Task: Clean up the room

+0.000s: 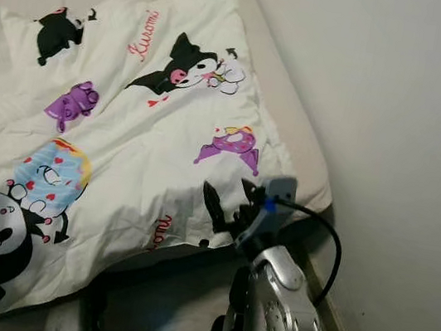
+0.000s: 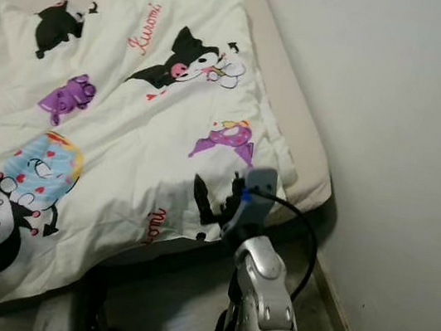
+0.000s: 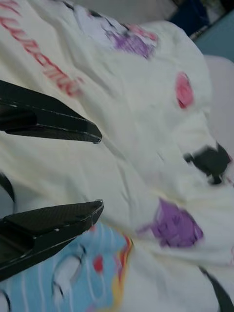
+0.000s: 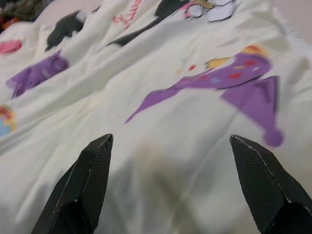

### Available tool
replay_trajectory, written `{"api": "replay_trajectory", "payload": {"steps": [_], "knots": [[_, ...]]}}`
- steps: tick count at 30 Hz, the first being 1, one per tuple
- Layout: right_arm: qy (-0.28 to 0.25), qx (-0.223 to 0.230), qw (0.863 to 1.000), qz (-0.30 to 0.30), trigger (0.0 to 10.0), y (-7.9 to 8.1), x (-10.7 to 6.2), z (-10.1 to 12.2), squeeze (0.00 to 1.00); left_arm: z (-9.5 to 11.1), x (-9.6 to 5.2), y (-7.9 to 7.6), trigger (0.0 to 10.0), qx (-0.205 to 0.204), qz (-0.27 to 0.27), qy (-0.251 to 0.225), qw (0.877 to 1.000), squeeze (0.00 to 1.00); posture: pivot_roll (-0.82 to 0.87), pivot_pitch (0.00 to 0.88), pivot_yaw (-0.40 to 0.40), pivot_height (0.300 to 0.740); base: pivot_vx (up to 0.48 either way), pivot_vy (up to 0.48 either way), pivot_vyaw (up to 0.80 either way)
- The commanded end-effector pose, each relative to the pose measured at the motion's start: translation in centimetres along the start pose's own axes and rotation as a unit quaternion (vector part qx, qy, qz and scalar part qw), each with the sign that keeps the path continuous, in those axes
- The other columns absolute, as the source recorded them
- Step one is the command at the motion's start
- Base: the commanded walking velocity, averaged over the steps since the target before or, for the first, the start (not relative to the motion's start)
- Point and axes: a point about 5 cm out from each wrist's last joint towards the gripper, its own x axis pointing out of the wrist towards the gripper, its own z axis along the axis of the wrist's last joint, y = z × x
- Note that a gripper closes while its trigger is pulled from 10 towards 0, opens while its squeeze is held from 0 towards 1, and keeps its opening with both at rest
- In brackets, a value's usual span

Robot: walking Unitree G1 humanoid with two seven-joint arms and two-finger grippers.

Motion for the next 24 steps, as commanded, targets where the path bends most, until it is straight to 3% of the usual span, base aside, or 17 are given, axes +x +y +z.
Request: {"api": "replay_trajectory", "payload": {"steps": [1, 3, 4, 5, 6, 7, 9, 13, 14, 15, 21, 24], "knots": [[0.011, 0.007, 1.000, -0.008, 10.0, -0.5, -0.2, -1.0, 1.00, -0.7, -0.5, -1.4, 10.0, 0.008, -0.040, 0.022, 0.999, 0.00, -0.02, 0.425, -0.006, 0.561, 0.000, 0.000, 0.00], [0.024, -0.013, 0.999, -0.017, 10.0, -1.3, 1.0, -1.3, 1.00, -0.1, -0.4, -5.6, 10.0, 0.005, -0.133, 0.020, 0.991, 0.00, 0.00, 0.427, -0.003, 0.561, 0.000, 0.000, 0.00], [0.031, -0.020, 0.999, -0.022, 10.0, -1.6, 1.4, -1.4, 1.00, 0.0, -0.5, -6.9, 10.0, 0.000, -0.158, 0.024, 0.987, 0.00, 0.00, 0.427, -0.003, 0.561, 0.000, 0.000, 0.00], [0.031, -0.020, 0.999, -0.022, 10.0, -1.6, 1.4, -1.4, 1.00, 0.0, -0.5, -6.9, 10.0, 0.000, -0.158, 0.024, 0.987, 0.00, 0.00, 0.427, -0.003, 0.561, 0.000, 0.000, 0.00], [0.042, -0.035, 0.998, -0.026, 10.0, -2.1, 1.8, -1.6, 1.00, 0.2, -0.8, -8.5, 10.0, -0.012, -0.176, 0.026, 0.984, 0.00, 0.01, 0.434, -0.003, 0.561, 0.000, 0.000, 0.00], [0.042, -0.035, 0.998, -0.026, 10.0, -2.1, 1.8, -1.6, 1.00, 0.2, -0.8, -8.5, 10.0, -0.012, -0.176, 0.026, 0.984, 0.00, 0.01, 0.434, -0.003, 0.561, 0.000, 0.000, 0.00], [0.054, -0.052, 0.997, -0.033, 10.0, -2.9, 2.3, -1.7, 1.00, 0.7, -1.2, -10.9, 10.0, -0.046, -0.207, 0.029, 0.977, 0.00, 0.02, 0.442, -0.001, 0.561, 0.000, 0.000, 0.00], [0.077, -0.090, 0.991, -0.065, 10.0, -4.3, 2.8, -1.5, 1.00, 1.3, -1.3, -12.0, 10.0, -0.076, -0.207, 0.031, 0.975, 0.00, 0.05, 0.453, 0.010, 0.561, 0.000, 0.000, 0.00], [0.088, -0.112, 0.987, -0.081, 10.0, -4.9, 3.1, -1.3, 0.82, 1.5, -1.2, -12.2, 10.0, -0.082, -0.199, 0.032, 0.976, 0.00, 0.05, 0.457, 0.013, 0.561, 0.000, 0.000, 0.00], [0.084, -0.142, 0.982, -0.092, 10.0, -5.5, 3.4, -0.7, 0.00, 1.7, -1.1, -12.3, 10.0, -0.086, -0.192, 0.029, 0.977, 0.00, 0.05, 0.460, 0.016, 0.561, 0.000, 0.000, 0.00], [0.041, -0.165, 0.979, -0.113, 10.0, -7.0, 4.2, 2.0, 0.00, 2.3, -1.1, -12.3, 10.0, -0.081, -0.188, 0.022, 0.979, 0.00, 0.05, 0.459, 0.014, 0.561, 0.000, 0.000, 0.00], [0.018, -0.172, 0.974, -0.146, 10.0, -8.6, 4.0, 3.5, 0.00, 2.5, -1.5, -12.1, 10.0, -0.078, -0.182, 0.027, 0.980, 0.00, 0.05, 0.458, 0.011, 0.561, 0.000, 0.000, 0.00]]}}
